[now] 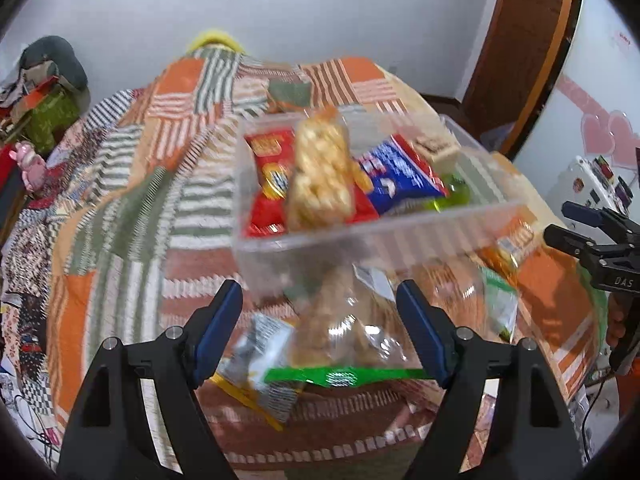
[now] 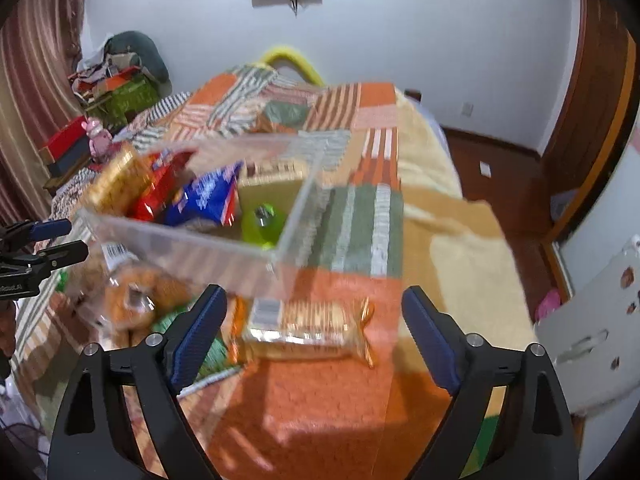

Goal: Organize snacks
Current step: 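Grasp the green-clipped bread bag with the left tool while the right tool grasps the biscuit pack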

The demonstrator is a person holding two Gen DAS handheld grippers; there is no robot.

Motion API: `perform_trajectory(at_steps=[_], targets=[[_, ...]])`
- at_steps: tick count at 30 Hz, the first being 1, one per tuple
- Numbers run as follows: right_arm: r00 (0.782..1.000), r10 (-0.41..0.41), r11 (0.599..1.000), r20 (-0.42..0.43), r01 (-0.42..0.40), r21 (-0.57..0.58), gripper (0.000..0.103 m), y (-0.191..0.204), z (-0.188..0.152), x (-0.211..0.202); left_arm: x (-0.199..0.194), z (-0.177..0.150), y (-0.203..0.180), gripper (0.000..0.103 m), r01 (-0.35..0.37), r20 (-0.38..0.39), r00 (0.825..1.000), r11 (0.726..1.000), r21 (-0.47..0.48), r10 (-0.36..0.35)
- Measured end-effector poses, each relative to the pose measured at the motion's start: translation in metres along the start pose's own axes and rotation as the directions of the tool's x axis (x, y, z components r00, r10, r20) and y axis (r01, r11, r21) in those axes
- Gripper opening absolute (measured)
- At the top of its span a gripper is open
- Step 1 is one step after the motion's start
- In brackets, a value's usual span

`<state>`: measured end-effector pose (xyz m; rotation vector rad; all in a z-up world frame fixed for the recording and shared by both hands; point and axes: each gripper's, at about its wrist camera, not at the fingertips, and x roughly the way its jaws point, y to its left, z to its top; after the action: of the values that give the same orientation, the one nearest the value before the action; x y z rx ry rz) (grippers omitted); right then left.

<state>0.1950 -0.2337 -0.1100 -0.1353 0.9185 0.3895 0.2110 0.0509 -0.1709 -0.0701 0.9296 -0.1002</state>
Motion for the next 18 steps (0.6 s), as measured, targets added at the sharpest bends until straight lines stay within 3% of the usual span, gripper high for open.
perform_trajectory(at_steps=[11,16,18], targets=[[0.993,0.027,0.999,-0.116,-0.030,-0.021,0.093,0.013,-0.016,0.041,0.035,-0.007,-0.010,0.080,0.013,-0.065,0.998,1.000,0.005,-0.012],[0.990,0.040,0.999,-0.132,-0.042,-0.014,0.094,0.010,-0.017,0.045,0.039,-0.011,-0.011,0.079,0.045,-0.055,0.997,0.999,0.000,-0.045],[0.989,0.043,0.999,-0.139,-0.044,-0.003,0.092,0.008,-0.017,0.049,0.038,-0.012,-0.011,0.074,0.050,-0.047,0.998,0.999,-0.002,-0.050]])
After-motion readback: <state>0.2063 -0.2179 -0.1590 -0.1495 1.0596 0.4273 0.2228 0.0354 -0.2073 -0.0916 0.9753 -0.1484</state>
